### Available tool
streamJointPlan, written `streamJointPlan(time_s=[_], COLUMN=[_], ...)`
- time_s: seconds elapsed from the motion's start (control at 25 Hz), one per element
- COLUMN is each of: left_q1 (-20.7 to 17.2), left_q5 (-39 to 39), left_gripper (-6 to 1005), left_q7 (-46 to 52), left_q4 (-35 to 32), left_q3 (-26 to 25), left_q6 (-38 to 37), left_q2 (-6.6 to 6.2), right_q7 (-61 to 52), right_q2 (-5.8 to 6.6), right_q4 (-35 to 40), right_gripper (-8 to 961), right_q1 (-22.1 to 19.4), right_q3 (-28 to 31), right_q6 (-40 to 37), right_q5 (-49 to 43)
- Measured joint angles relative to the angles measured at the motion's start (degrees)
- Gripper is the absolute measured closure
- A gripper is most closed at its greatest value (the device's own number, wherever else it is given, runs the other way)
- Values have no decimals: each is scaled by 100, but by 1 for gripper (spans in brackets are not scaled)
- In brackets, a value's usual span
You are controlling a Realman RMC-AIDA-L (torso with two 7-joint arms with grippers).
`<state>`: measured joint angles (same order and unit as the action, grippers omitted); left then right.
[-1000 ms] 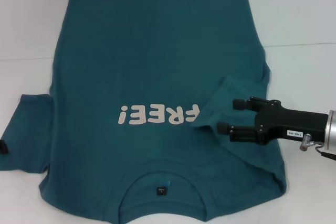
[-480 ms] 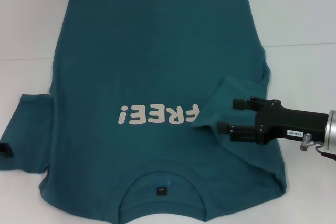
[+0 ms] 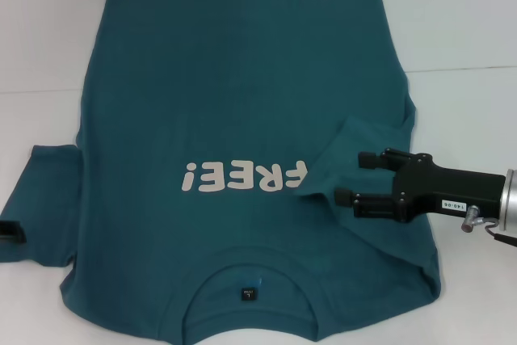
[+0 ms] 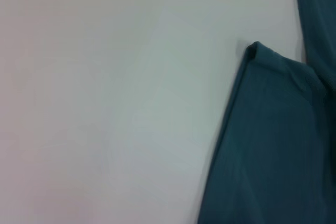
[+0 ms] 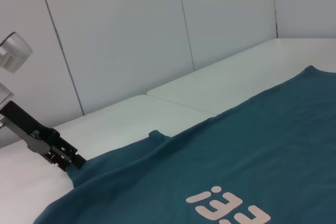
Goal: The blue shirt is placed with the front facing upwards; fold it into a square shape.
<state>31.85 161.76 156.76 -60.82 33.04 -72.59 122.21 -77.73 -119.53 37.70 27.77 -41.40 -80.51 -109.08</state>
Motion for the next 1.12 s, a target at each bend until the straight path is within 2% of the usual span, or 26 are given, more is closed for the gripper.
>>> streamJointPlan(time_s=[0.8,1.04,1.12], left_q1=[120,120,120], left_q5=[28,31,31], left_gripper=[266,371,453], left_q7=[102,94,101], left_q4=[167,167,167], left_q3=[-50,-12,-10], left_q6=[4,1,-1], left_q2=[-31,-31,-31], right_q7=[7,7,5], right_q2=[0,0,0], right_q4=[0,0,0], right_gripper=[9,9,9], right_q1=[-27,-26,-27], right_q3=[3,1,0], right_q6=[-38,-44,-44], right_q5=[11,11,12])
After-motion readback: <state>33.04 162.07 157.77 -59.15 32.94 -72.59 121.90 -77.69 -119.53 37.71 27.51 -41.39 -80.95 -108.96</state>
